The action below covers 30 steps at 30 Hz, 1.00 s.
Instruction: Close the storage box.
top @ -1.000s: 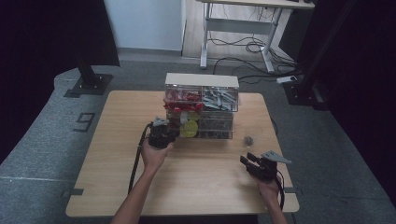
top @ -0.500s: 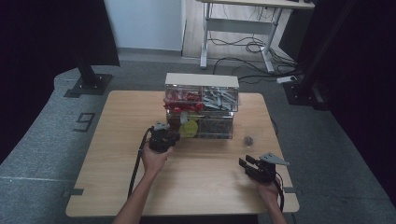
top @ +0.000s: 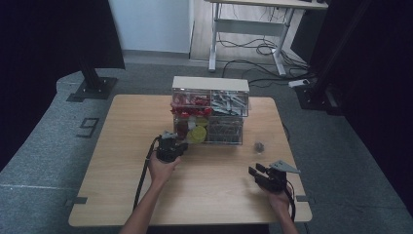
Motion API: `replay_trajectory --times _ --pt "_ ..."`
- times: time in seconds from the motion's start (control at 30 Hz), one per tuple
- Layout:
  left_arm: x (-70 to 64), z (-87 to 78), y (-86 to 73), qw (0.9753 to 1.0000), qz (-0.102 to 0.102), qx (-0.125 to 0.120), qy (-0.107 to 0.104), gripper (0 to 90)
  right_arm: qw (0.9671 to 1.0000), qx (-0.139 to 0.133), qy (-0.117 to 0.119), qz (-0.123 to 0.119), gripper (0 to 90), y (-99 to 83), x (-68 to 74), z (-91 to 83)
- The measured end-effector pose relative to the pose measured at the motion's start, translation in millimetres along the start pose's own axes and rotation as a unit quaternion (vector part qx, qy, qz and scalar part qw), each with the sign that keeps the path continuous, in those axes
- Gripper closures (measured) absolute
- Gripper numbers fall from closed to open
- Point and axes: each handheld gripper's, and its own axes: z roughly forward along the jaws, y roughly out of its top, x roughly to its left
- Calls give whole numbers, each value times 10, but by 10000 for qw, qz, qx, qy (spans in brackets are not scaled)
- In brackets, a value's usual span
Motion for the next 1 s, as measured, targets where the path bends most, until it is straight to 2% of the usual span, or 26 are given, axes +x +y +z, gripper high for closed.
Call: replay_trajectory --times 0.13,0.27,0.8,0.9,1.0 --pt "-6 19 -18 10000 -3 32 -8 899 10000 6 -4 -5 573 -6 -1 2" --pt "-10 11 -13 10000 -35 -51 -45 899 10000 22 5 -16 574 -9 4 4" --pt "-11 6 -104 10000 53 -9 -16 887 10000 52 -11 -28 566 -27 -1 23" --pt "16 -35 -145 10000 80 -37 8 859 10000 48 -24 -34 560 -29 -7 20" --pt "31 -69 -186 9999 151 -28 31 769 10000 65 -39 -38 549 -33 -13 22"
